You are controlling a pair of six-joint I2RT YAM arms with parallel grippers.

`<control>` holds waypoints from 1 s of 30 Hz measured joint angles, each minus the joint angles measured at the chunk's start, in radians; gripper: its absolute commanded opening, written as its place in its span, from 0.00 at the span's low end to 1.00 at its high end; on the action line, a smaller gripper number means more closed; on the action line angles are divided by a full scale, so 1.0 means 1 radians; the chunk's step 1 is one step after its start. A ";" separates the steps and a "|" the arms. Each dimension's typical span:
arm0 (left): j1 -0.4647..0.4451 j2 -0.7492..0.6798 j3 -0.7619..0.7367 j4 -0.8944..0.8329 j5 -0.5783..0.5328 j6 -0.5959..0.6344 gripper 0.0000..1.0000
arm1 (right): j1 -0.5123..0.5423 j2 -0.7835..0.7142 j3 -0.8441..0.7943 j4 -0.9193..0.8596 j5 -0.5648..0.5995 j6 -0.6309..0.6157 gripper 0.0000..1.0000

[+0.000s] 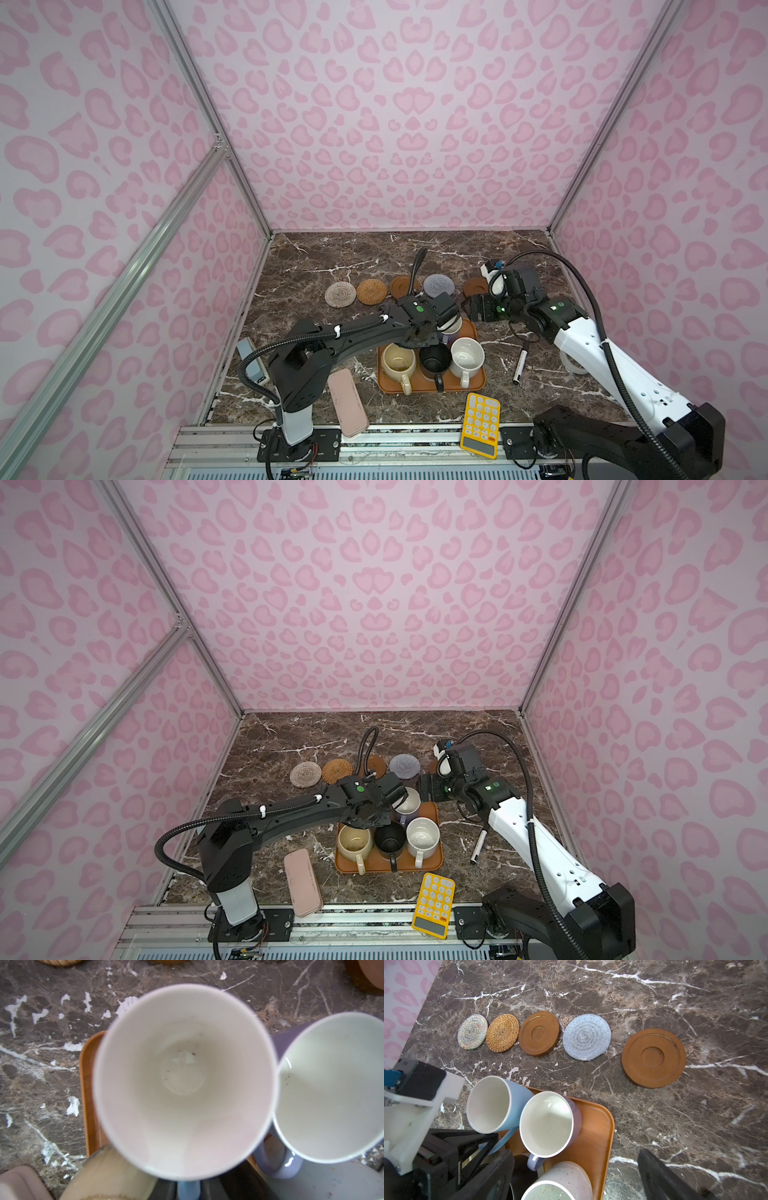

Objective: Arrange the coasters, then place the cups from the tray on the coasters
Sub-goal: 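Close left gripper on the rim of the light blue mug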

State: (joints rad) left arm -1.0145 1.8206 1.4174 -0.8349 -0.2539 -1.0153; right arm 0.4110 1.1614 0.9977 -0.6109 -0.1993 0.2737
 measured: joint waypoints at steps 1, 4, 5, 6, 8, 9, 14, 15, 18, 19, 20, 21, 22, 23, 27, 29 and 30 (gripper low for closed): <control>0.000 -0.002 0.000 0.000 -0.002 0.003 0.10 | 0.000 -0.003 0.000 0.000 0.001 0.000 0.95; 0.000 -0.003 0.000 -0.001 -0.004 0.005 0.10 | 0.000 -0.020 -0.005 0.003 0.002 0.000 0.95; 0.000 -0.003 0.000 -0.001 -0.004 0.007 0.10 | -0.001 -0.025 -0.009 0.005 0.002 0.000 0.95; 0.000 -0.003 0.000 -0.001 -0.004 0.007 0.10 | -0.001 -0.028 -0.013 0.005 0.004 0.000 0.95; 0.000 -0.003 0.000 -0.001 -0.003 0.008 0.13 | -0.001 -0.029 -0.016 0.006 0.012 0.000 0.95; 0.000 -0.003 0.000 -0.001 -0.003 0.011 0.18 | 0.000 -0.029 -0.018 0.008 0.012 0.001 0.95; 0.000 0.007 0.002 -0.001 0.000 0.013 0.29 | -0.001 -0.029 -0.019 0.007 0.013 0.001 0.95; 0.000 0.011 0.003 0.000 -0.002 0.013 0.29 | -0.001 -0.028 -0.019 0.007 0.013 0.001 0.95; 0.000 0.016 0.005 -0.001 -0.001 0.013 0.28 | -0.001 -0.029 -0.019 0.007 0.013 0.000 0.95; 0.000 0.017 0.006 -0.001 0.000 0.013 0.26 | -0.001 -0.029 -0.019 0.007 0.013 0.000 0.95; 0.000 0.017 0.008 0.000 0.000 0.013 0.22 | -0.001 -0.029 -0.019 0.007 0.013 0.000 0.95; 0.000 0.017 0.008 0.000 0.000 0.013 0.19 | -0.001 -0.029 -0.019 0.007 0.013 0.000 0.95; 0.000 0.017 0.008 -0.001 0.000 0.014 0.17 | -0.001 -0.029 -0.019 0.007 0.013 0.000 0.95; 0.000 0.017 0.008 -0.001 0.000 0.014 0.14 | -0.001 -0.030 -0.019 0.007 0.013 0.000 0.95; -0.002 0.016 0.010 -0.001 -0.005 0.015 0.02 | -0.001 -0.036 -0.019 0.007 0.013 0.000 0.95; -0.002 0.013 0.010 -0.001 -0.005 0.022 0.02 | -0.001 -0.041 -0.019 0.007 0.016 0.000 0.95; -0.002 0.009 0.011 -0.001 -0.003 0.021 0.02 | -0.001 -0.042 -0.019 0.007 0.016 0.000 0.95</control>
State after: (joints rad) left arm -1.0161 1.8294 1.4281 -0.8356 -0.2569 -0.9939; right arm 0.4103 1.1198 0.9791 -0.6037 -0.1837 0.2737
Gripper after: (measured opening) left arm 0.127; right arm 0.949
